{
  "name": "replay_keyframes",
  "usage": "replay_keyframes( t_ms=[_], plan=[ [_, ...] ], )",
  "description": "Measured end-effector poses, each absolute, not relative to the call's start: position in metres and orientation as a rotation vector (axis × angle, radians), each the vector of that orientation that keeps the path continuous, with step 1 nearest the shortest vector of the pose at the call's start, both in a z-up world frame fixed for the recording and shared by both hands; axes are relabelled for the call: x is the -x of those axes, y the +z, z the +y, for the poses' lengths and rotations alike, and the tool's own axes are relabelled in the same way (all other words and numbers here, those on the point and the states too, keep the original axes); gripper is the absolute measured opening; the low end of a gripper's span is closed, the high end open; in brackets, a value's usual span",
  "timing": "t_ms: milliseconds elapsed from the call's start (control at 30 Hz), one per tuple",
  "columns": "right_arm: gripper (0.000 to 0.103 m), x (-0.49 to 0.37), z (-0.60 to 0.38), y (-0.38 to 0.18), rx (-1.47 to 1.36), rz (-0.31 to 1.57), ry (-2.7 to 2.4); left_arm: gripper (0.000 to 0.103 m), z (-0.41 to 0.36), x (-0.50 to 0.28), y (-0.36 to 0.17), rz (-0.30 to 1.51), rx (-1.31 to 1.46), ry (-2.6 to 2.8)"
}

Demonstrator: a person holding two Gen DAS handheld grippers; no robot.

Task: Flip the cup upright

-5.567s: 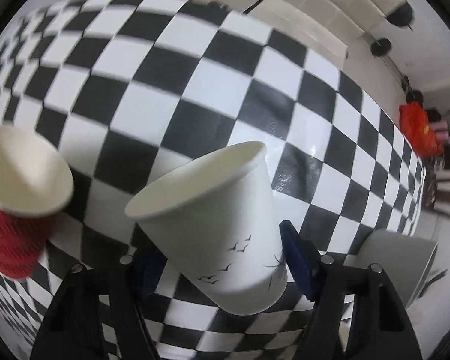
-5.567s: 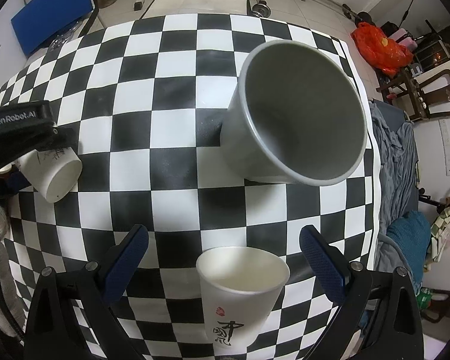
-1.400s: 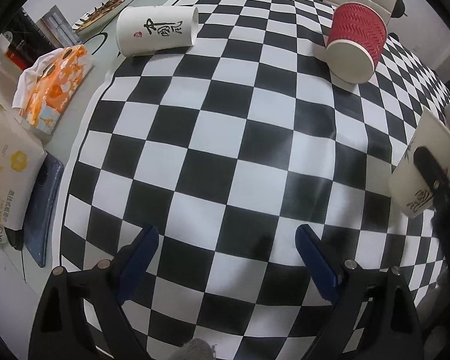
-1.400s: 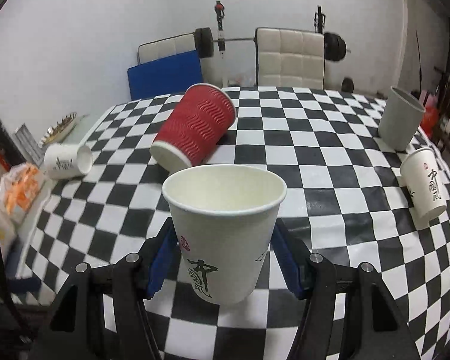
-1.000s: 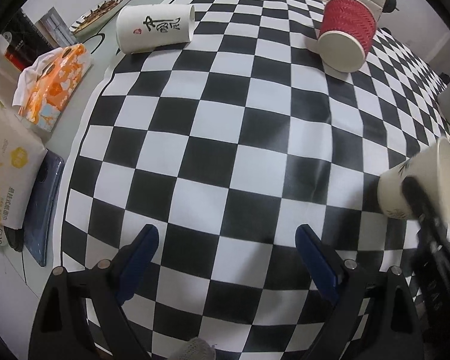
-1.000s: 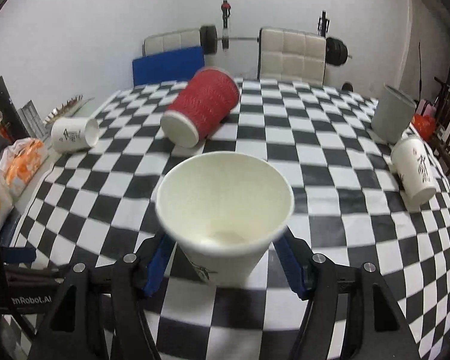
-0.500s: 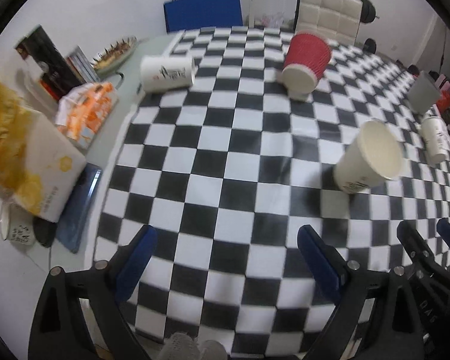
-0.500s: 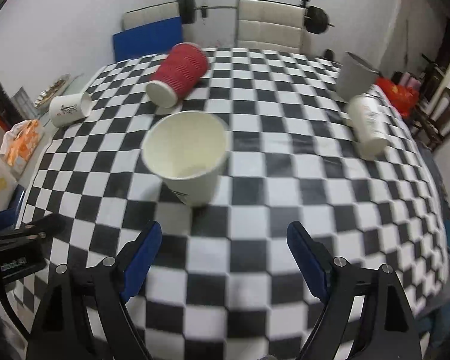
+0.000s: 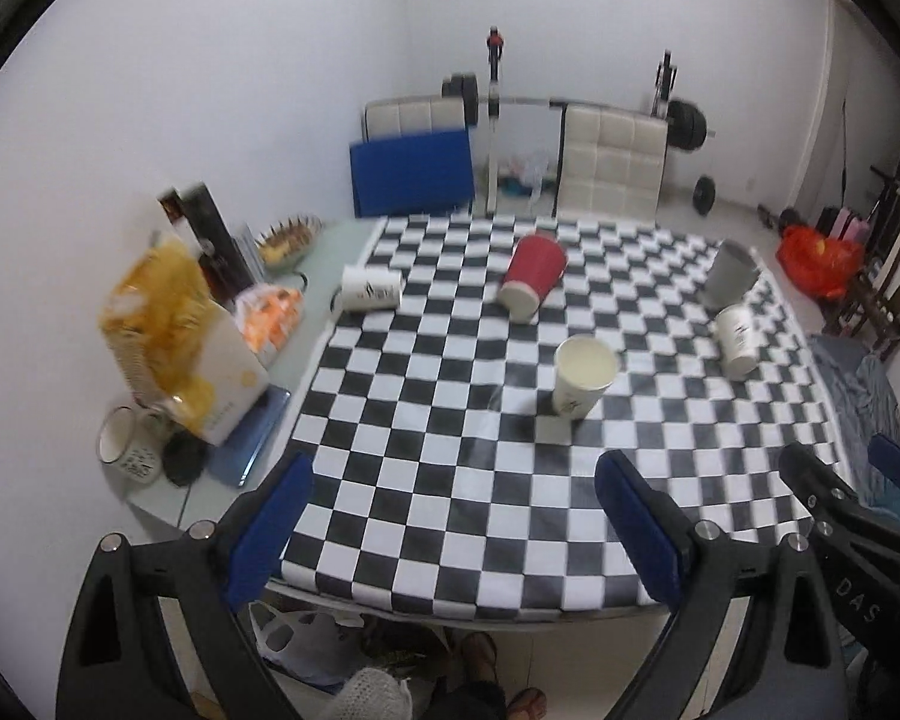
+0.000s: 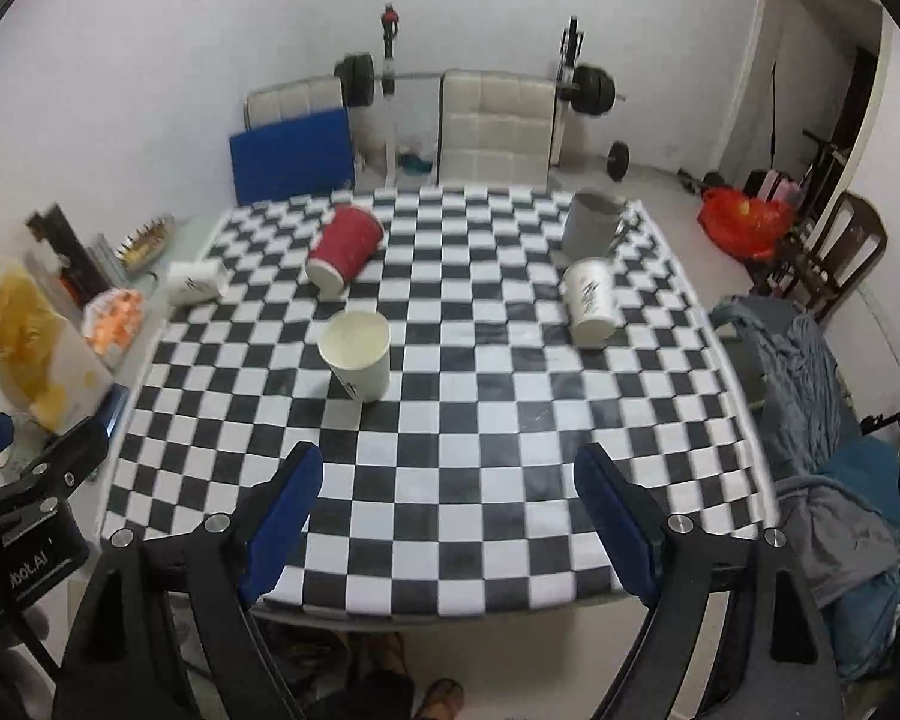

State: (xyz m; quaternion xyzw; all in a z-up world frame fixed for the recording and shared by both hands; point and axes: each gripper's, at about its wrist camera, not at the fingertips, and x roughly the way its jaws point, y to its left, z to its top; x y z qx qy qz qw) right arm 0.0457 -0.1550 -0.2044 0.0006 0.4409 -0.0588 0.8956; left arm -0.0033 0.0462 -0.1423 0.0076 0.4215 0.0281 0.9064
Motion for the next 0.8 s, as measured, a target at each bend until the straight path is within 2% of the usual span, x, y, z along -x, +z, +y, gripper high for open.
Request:
replay_keyframes(
  t_ms=[367,800],
  plan=[
    [0.088,0.051,-0.162,-0.102,0.009,0.758,-0.122,0.096,0.036,0.08,-0.076,0.757,-0.006,0.049],
    [0.089,0.087,-0.151,-0.068,0.021,0.763,-0.109,0.096,0.051,0.102,-0.055,0.771,0.014,0.072]
  ],
)
